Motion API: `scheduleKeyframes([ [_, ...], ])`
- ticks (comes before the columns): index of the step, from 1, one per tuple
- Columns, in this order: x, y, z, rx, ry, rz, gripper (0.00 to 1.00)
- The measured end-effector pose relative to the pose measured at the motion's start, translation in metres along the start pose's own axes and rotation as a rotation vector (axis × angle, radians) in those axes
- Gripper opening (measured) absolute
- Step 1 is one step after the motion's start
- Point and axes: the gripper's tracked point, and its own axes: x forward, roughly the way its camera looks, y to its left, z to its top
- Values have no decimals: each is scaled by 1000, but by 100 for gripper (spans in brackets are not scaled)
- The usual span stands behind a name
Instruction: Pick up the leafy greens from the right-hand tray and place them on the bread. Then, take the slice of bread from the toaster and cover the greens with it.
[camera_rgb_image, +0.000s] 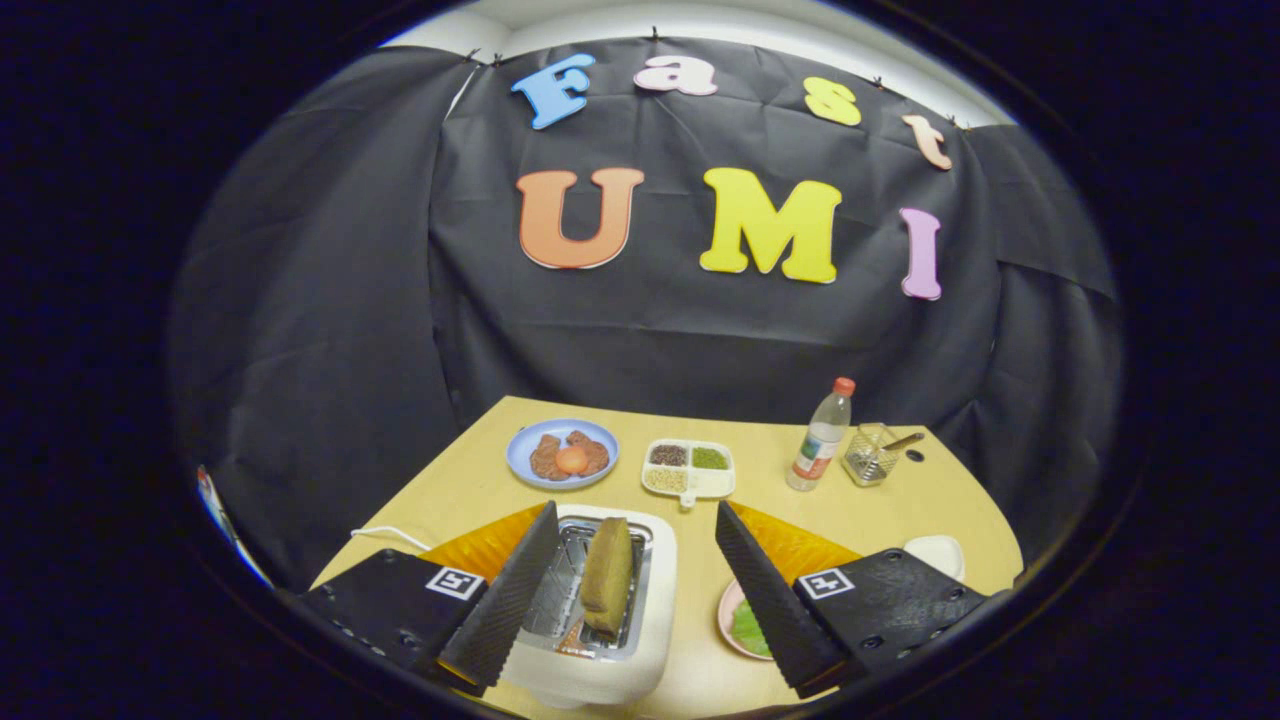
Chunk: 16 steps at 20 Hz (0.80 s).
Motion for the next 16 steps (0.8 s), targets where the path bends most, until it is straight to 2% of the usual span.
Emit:
scheduleKeyframes([
  [6,41,3,-28,9,112,-15,97],
  [10,45,1,-41,7,166,-11,93],
  [11,42,7,-40,11,162,12,74],
  [13,36,3,-41,-8,163,-4,35],
  [16,37,4,-49,-3,190,17,34],
])
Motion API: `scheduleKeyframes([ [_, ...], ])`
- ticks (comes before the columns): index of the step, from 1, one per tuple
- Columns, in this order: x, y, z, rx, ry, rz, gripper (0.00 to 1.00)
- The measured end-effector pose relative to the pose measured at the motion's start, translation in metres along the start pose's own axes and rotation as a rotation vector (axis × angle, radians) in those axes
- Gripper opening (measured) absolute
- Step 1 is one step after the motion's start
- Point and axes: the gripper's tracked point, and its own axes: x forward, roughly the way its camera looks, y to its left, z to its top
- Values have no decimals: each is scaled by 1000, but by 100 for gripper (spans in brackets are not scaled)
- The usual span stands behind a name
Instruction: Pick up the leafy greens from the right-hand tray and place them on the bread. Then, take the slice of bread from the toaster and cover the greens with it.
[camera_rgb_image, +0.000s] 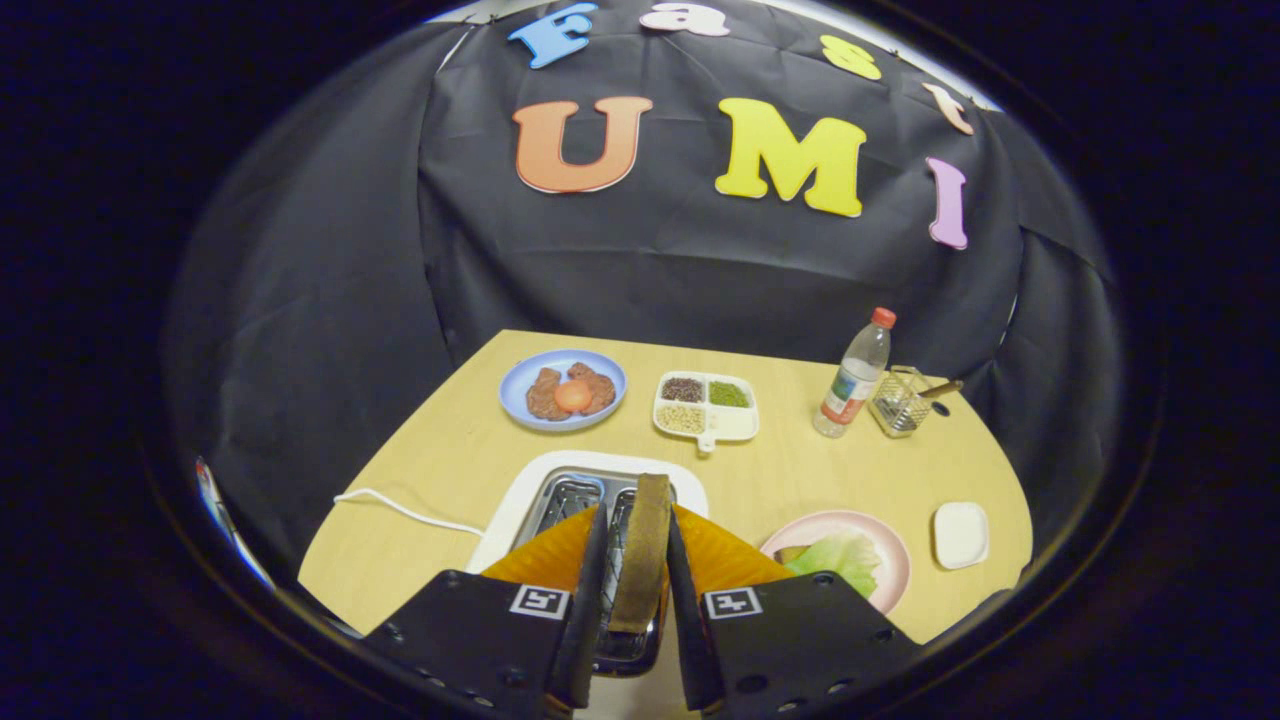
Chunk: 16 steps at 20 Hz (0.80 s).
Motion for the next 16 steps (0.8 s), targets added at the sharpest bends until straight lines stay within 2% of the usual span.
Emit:
scheduleKeyframes([
  [2,-2,3,0,7,6,20,9],
  [7,-26,0,17,5,-40,23,9],
  [16,-97,-15,63,43,-189,38,9],
])
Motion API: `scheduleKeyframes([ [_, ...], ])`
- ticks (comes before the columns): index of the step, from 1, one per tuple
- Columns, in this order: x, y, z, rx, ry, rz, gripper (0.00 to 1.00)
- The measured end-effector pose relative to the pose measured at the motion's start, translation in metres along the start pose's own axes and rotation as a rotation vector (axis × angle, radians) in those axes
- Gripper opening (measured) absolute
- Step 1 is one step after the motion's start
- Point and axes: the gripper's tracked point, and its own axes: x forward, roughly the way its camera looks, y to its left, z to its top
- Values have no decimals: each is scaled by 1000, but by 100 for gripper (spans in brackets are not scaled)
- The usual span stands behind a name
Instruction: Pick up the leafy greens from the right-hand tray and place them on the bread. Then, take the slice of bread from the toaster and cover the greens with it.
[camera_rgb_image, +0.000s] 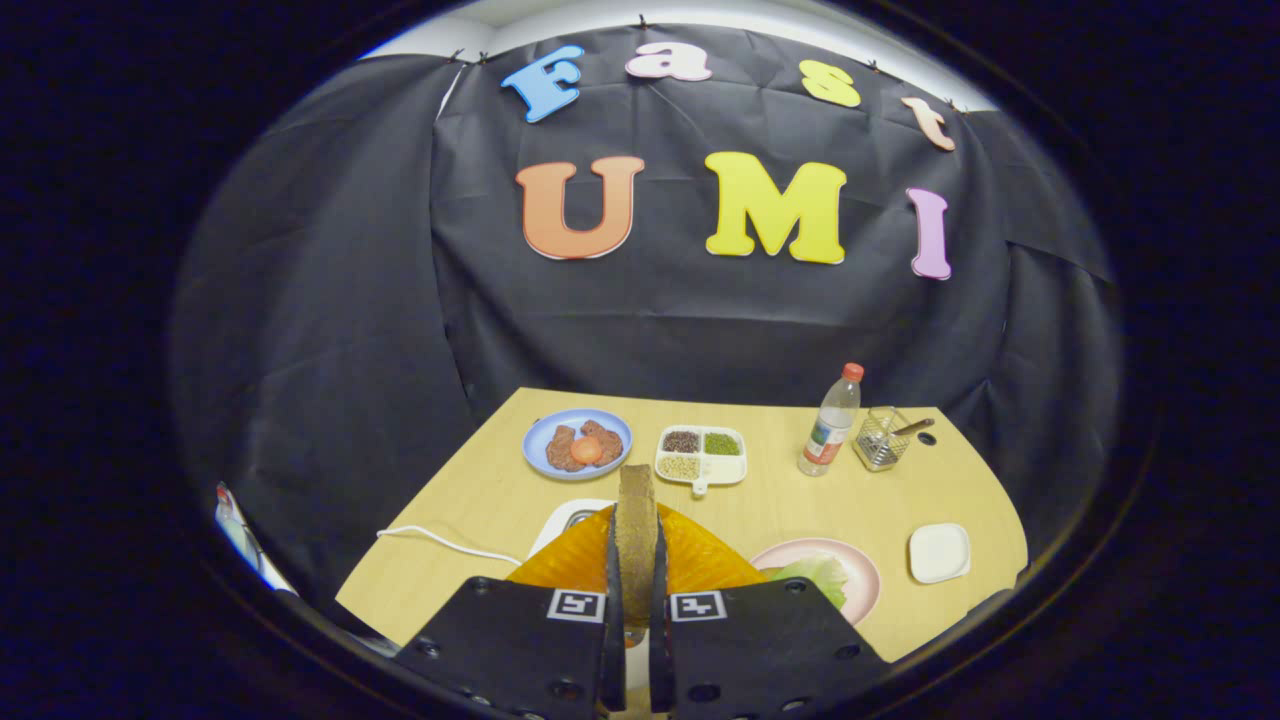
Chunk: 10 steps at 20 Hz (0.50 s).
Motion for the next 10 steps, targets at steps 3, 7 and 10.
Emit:
scheduleKeyframes([
  [3,-24,-14,19,17,-62,-3,9],
  [7,-39,-42,30,40,-123,-27,9],
  [10,-30,-65,18,61,-109,-48,9],
])
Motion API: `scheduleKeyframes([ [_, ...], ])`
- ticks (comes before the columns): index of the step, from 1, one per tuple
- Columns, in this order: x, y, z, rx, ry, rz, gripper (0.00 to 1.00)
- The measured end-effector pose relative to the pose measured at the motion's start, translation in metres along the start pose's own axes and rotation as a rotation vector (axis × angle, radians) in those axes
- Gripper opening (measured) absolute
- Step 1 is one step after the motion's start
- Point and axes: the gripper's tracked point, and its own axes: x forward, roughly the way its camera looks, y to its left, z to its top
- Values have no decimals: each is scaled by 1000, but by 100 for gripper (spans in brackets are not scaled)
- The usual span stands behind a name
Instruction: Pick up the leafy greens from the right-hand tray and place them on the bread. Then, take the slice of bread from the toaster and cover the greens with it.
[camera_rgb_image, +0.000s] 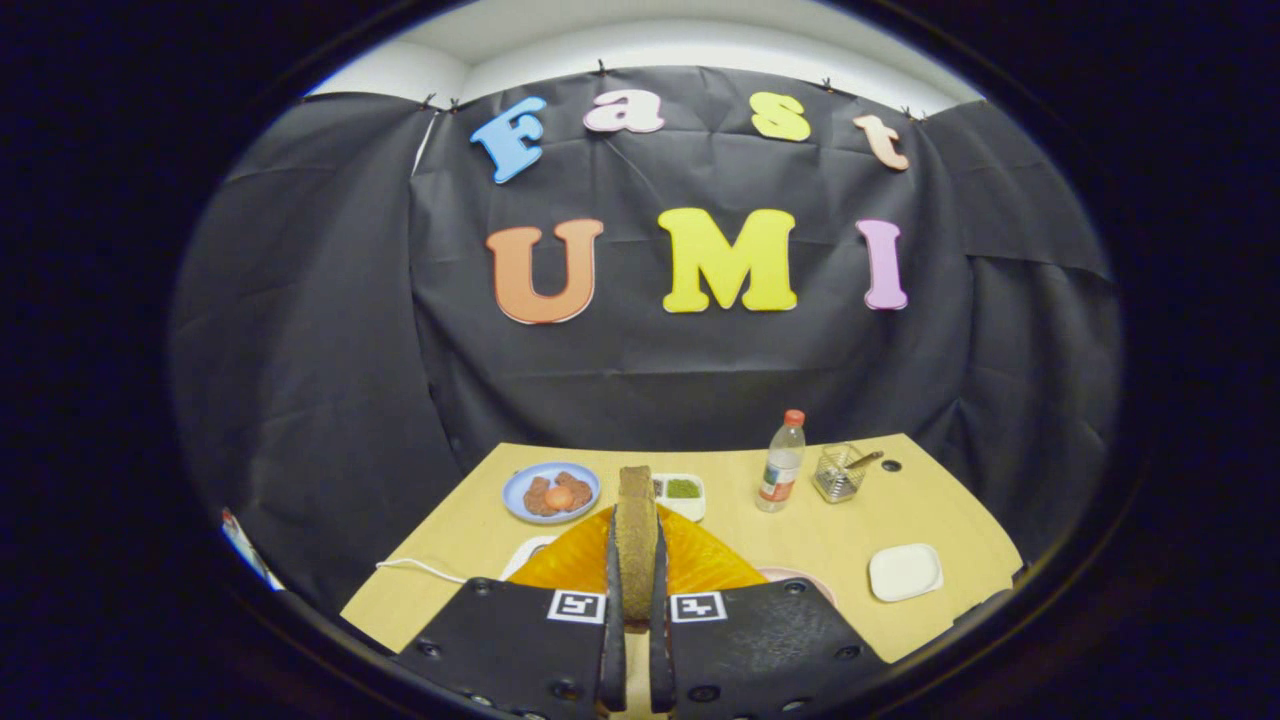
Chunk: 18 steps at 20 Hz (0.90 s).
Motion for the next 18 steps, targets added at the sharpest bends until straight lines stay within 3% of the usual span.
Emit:
scheduleKeyframes([
  [18,106,-89,-138,79,237,-32,9],
])
